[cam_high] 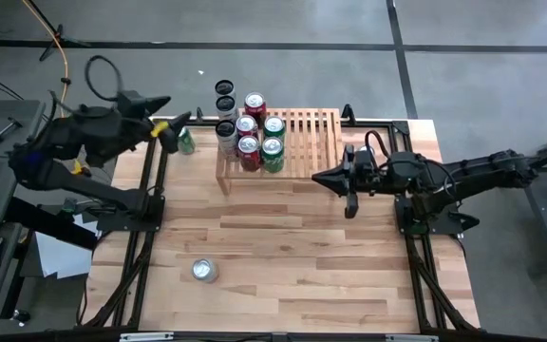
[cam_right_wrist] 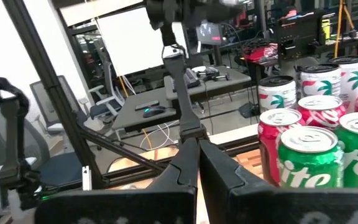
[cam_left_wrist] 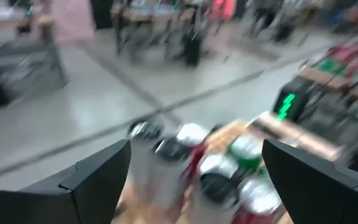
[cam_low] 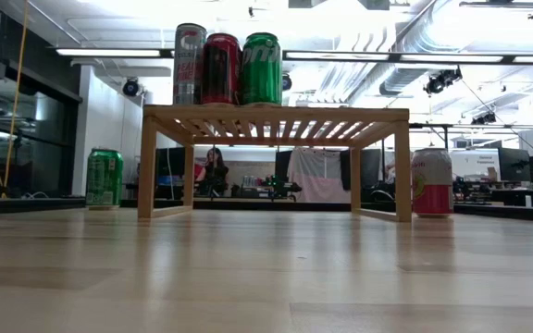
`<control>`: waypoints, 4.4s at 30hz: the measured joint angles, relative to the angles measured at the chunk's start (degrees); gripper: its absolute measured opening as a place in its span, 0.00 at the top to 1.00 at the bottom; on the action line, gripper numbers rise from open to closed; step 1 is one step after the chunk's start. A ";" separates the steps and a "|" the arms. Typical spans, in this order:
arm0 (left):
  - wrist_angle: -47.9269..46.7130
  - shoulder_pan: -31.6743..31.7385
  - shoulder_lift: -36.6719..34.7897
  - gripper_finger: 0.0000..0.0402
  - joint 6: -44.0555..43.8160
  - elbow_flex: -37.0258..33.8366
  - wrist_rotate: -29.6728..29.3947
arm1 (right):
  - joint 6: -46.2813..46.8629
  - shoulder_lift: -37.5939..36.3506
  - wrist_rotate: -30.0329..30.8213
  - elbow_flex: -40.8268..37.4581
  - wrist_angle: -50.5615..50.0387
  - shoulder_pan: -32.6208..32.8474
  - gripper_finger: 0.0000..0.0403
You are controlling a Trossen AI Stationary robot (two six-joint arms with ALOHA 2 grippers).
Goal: Place canned beverage on shelf
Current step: Put the green soda can on the shelf aligned with the other green soda cans
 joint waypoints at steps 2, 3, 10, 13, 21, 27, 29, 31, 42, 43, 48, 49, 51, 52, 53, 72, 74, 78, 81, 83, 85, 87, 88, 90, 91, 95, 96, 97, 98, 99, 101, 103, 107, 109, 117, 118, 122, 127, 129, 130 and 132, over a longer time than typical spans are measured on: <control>-7.07 2.70 0.37 0.11 -4.39 -0.83 0.36 | 0.00 0.00 0.08 0.00 -0.09 -0.46 1.00; -10.81 4.17 0.62 0.11 -6.97 -1.59 0.36 | 0.00 0.00 0.09 0.00 -0.09 -0.65 1.00; -25.43 11.87 -0.42 0.11 -28.20 -11.59 0.32 | 1.88 0.00 0.05 0.00 -1.05 -1.84 1.00; -25.17 13.79 -1.65 0.11 -34.39 -16.97 -0.84 | 2.17 0.00 0.01 0.00 -1.79 -2.38 1.00; -19.91 18.24 -1.93 0.11 -44.18 -31.86 -0.62 | 2.62 0.00 0.00 0.00 -2.05 -2.36 1.00; -8.89 23.48 -1.78 0.11 -43.04 -39.20 -1.23 | 2.62 0.00 -0.01 0.00 -2.05 -2.36 1.00; -7.56 25.82 -1.46 0.11 -43.25 -40.72 -0.62 | 2.74 0.00 -0.02 0.00 -2.05 -2.36 1.00; -7.29 28.20 -1.26 0.11 -43.45 -41.66 -0.57 | 3.94 0.00 -0.01 0.00 -2.05 -2.36 1.00; 10.78 41.54 2.66 0.11 -29.38 -45.13 5.84 | 5.01 0.00 0.01 0.00 -2.46 -2.36 1.00; 11.91 42.61 3.28 0.11 -28.56 -45.13 6.77 | 5.01 0.00 0.01 0.00 -2.47 -2.36 1.00; 17.93 47.47 6.13 0.11 -21.38 -45.13 12.51 | 5.01 0.00 0.00 0.00 -2.47 -2.36 1.00; 18.40 48.28 6.75 0.11 -20.58 -45.13 13.80 | 5.01 0.00 0.01 0.00 -2.47 -2.36 1.00; 18.55 49.96 8.01 0.11 -19.49 -45.13 16.01 | 5.01 0.00 0.01 0.00 -2.47 -2.36 1.00; 18.39 50.73 8.67 0.11 -19.18 -45.13 16.88 | 5.01 0.00 0.01 0.00 -2.47 -2.36 1.00; 18.27 51.40 9.26 0.11 -18.71 -45.13 17.72 | 5.01 0.00 -0.01 0.00 -2.47 -2.36 1.00; 15.71 52.17 13.62 0.11 -18.56 -45.13 19.87 | 5.01 0.00 0.01 0.00 -2.91 -2.36 1.00; 15.54 52.17 14.18 0.11 -19.06 -45.13 19.95 | 5.00 0.00 0.01 0.00 -2.93 -2.36 1.00; 15.76 52.17 15.24 0.11 -20.40 -45.13 19.98 | 5.01 0.00 0.01 0.00 -2.95 -2.36 1.00; 16.42 52.17 15.93 0.11 -21.44 -45.13 19.04 | 5.01 0.00 0.01 0.00 -2.95 -2.34 1.00; 16.65 52.17 16.41 0.11 -22.24 -45.13 18.59 | 5.16 0.00 0.00 0.00 -2.95 -2.34 1.00; 17.08 52.17 16.85 0.11 -23.18 -45.12 18.37 | 5.16 0.00 -0.02 0.00 -2.95 -2.34 1.00; 17.69 52.17 17.32 0.11 -24.23 -45.11 18.31 | 5.16 0.00 -0.02 0.00 -2.95 -2.34 1.00; 17.86 52.17 17.51 0.11 -24.67 -45.13 18.29 | 5.16 0.00 -0.02 0.00 -2.95 -2.34 1.00; 18.20 52.24 18.01 0.11 -25.63 -45.11 18.16 | 5.18 0.00 -0.02 0.00 -2.95 -2.34 1.00; 18.50 52.34 18.31 0.11 -26.02 -45.12 18.18 | 5.18 0.00 -0.02 0.00 -2.95 -2.34 1.00; 19.11 52.48 19.55 0.11 -27.62 -45.11 18.22 | 5.18 0.00 -0.02 0.00 -2.95 -2.34 1.00; 19.22 52.48 19.81 0.11 -27.96 -45.11 18.22 | 5.18 0.00 -0.02 0.00 -2.95 -2.34 1.00; 19.42 52.48 20.01 0.11 -28.30 -45.11 18.21 | 5.18 0.00 -0.02 0.00 -2.95 -2.34 1.00; 19.67 52.48 20.24 0.11 -28.61 -45.11 18.25 | 5.18 0.00 -0.04 0.00 -2.95 -2.34 1.00; 19.80 52.48 20.43 0.11 -28.80 -45.11 18.25 | 5.18 0.00 -0.04 0.00 -2.95 -2.34 1.00; 19.96 52.48 20.73 0.12 -28.95 -45.11 18.43 | 5.18 0.00 -0.04 0.00 -2.95 -2.34 1.00; 20.15 52.48 20.85 0.15 -28.98 -45.11 18.79 | 5.18 0.00 -0.04 0.00 -2.95 -2.34 1.00; 20.30 52.48 20.85 0.28 -28.49 -45.03 20.04 | 5.14 0.00 -0.04 0.00 -3.39 -2.34 1.00; 20.17 52.48 20.79 0.29 -27.66 -45.01 20.77 | 5.20 0.00 -0.04 0.00 -3.48 -2.34 1.00; 17.51 52.41 13.27 0.29 -21.30 -45.24 28.04 | 6.51 -0.02 -0.04 0.00 -3.61 -2.32 1.00; 17.85 52.41 11.23 0.29 -19.73 -45.05 28.86 | 6.53 -0.02 -0.04 0.00 -3.59 -2.32 1.00; 13.50 52.30 2.17 0.29 -13.07 -42.38 31.76 | 6.53 -0.02 -0.05 0.00 -3.81 -2.32 1.00; 1.43 49.74 -9.13 0.29 -7.57 -36.35 36.90 | 6.53 -0.02 -0.06 0.00 -4.60 -2.32 1.00; -5.06 48.14 -12.42 0.29 -6.95 -33.69 39.49 | 6.52 -0.02 -0.07 0.00 -5.25 -2.32 1.00; -7.94 47.29 -13.71 0.29 -6.95 -32.48 40.97 | 6.52 -0.02 -0.06 0.00 -5.63 -2.32 1.00; -12.59 45.17 -16.34 0.29 -7.31 -30.42 44.99 | 6.53 -0.02 -0.07 0.00 -6.34 -2.32 1.00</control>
